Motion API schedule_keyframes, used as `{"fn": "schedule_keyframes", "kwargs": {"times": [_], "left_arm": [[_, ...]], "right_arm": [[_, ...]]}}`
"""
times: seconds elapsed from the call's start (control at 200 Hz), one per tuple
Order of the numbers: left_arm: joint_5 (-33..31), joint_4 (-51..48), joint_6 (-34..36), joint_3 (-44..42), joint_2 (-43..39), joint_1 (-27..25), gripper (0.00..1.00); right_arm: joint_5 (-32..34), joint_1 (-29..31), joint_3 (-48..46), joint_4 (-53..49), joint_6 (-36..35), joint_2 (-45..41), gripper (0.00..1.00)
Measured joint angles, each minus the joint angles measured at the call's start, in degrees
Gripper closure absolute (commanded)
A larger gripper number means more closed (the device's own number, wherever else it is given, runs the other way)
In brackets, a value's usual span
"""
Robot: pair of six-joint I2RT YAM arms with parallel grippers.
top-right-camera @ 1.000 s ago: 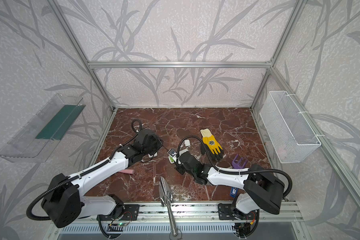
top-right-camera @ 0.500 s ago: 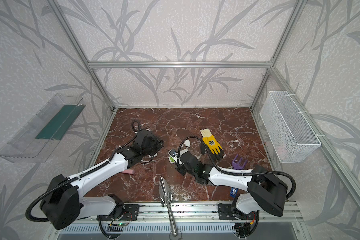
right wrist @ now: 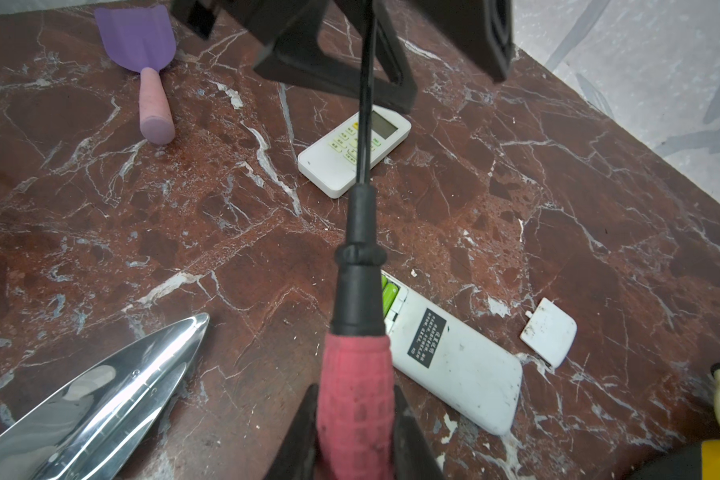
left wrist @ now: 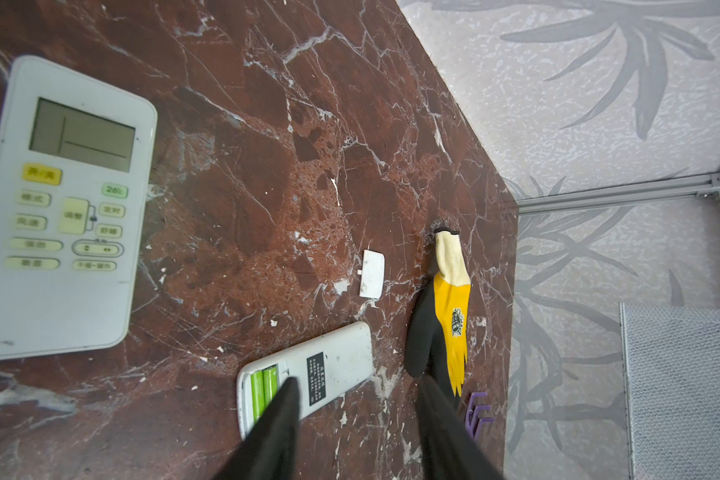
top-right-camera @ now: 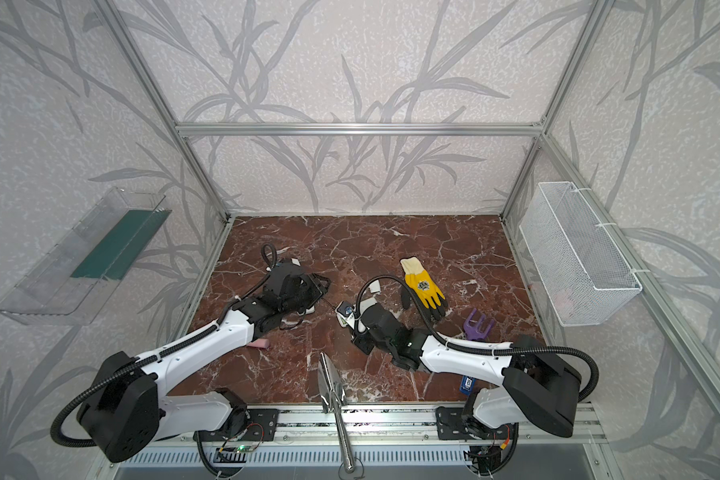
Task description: Unload the batteries from the remote control
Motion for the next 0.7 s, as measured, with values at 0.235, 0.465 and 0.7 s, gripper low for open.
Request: {"fn": "schedule_keyframes", "kwargs": {"times": [0.235,0.465,0.7], "left_arm": [[-0.6,-3.0,3.8,-0.3,-4.9,2.7,0.14],[-2.4,-6.4,14.6,0.1,-7.5,3.9,0.15],[-2.7,-3.0,34.9,-0.8,-8.3,3.8,0.09]], "right_arm": [[1.0,0.0,1.2,-5.4,0.0,0.0,1.00],[-0.9,-1.0,4.6,-12.5,2.4,-0.2,1.00],[-7.3,-6.5,10.8,-21.1,6.3,-0.2,1.00]]}}
